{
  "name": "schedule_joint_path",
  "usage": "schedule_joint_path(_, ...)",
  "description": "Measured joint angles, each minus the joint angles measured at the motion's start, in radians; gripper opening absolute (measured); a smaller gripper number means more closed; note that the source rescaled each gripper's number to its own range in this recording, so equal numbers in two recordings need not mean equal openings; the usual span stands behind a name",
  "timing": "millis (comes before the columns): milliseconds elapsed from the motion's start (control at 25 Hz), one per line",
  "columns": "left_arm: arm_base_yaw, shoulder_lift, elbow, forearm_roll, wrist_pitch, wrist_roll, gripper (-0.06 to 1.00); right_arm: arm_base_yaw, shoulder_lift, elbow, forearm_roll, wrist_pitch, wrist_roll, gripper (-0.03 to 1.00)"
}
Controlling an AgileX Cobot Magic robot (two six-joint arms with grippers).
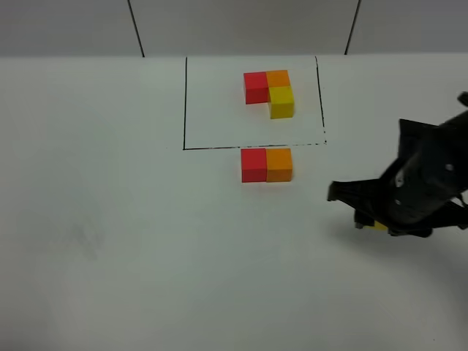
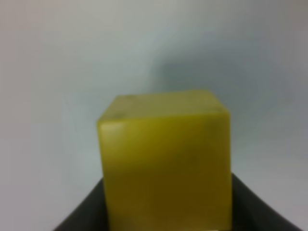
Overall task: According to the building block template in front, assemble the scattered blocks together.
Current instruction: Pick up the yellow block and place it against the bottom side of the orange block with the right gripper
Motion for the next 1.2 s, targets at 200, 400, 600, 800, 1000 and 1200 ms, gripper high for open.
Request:
schedule_joint_path(200,0.000,0.000,0.000,0.000,0.000,0.000,0.74,0.110,0.144,-0.149,-0.049,0.044,0.111,0.02)
schedule_joint_path(400,0.000,0.000,0.000,0.000,0.000,0.000,0.74,0.165,0.309,-0.279,-0.082,0.072,0.116,0.02)
schedule_joint_path(600,0.000,0.000,0.000,0.000,0.000,0.000,0.74,0.167,0.405,-0.365,-0.120,0.070,0.123,0.02)
schedule_joint_path(800,0.000,0.000,0.000,0.000,0.000,0.000,0.74,0.172,0.419,-0.383,-0.132,0.043,0.145,0.02)
schedule_joint_path(1000,0.000,0.000,0.000,0.000,0.000,0.000,0.74,0.202,0.420,-0.383,-0.190,0.042,0.200,0.02)
schedule_joint_path(1200,0.000,0.000,0.000,0.000,0.000,0.000,0.74,0.206,0.421,-0.383,-0.195,0.035,0.204,0.02)
